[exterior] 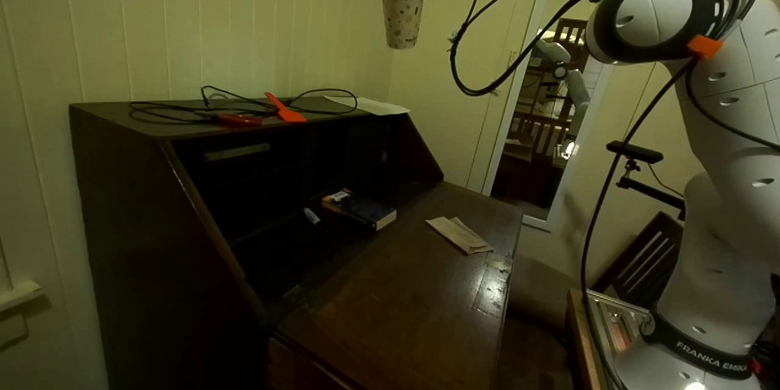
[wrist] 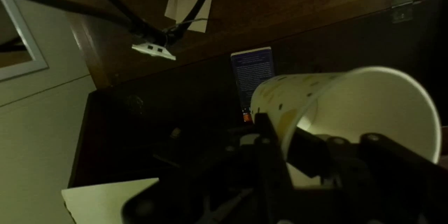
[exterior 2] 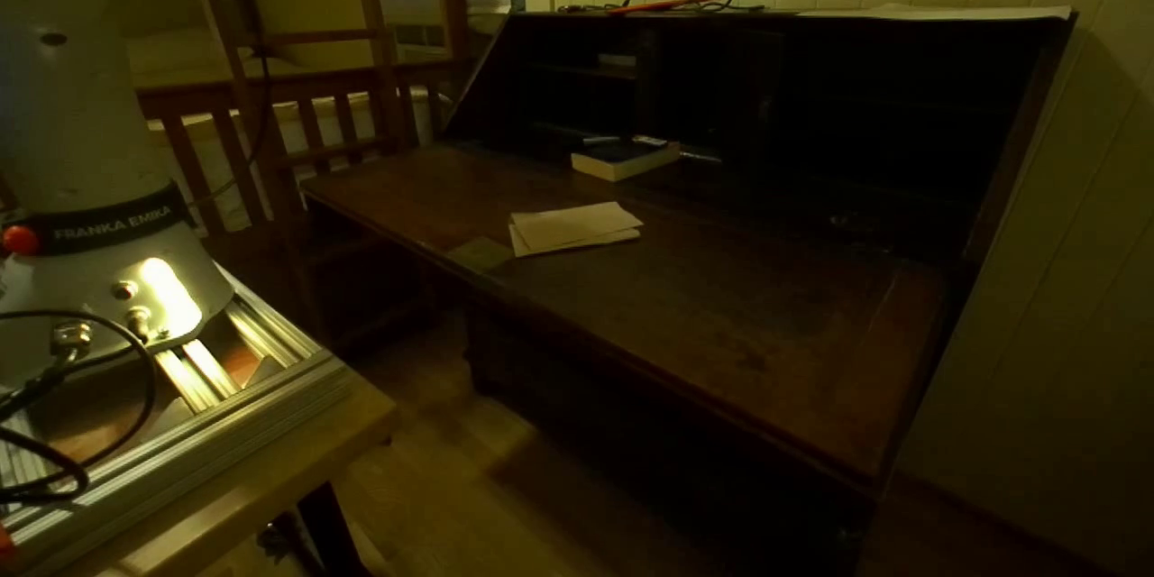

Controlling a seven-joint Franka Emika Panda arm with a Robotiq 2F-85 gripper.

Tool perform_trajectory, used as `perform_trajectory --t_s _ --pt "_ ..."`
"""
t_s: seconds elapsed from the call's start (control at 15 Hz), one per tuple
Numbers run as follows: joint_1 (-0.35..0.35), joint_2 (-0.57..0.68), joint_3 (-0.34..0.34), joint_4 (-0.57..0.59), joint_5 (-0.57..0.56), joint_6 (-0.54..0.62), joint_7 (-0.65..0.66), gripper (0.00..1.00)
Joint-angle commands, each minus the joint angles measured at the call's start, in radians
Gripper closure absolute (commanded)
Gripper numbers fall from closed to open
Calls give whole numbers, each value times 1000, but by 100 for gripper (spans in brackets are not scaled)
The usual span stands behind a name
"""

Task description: Pick up the cup from the top of the cabinet and put it on the cabinet

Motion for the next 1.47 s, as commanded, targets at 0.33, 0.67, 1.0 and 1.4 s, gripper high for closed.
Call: perform_trajectory --t_s 0.33,0.67,1.0,1.4 --pt "-181 16 52 -18 327 48 369 99" --pt "-198 23 45 -26 328 83 326 94" --pt "-210 44 49 -32 330 95 304 99" --pt "-400 165 54 17 429 26 244 99"
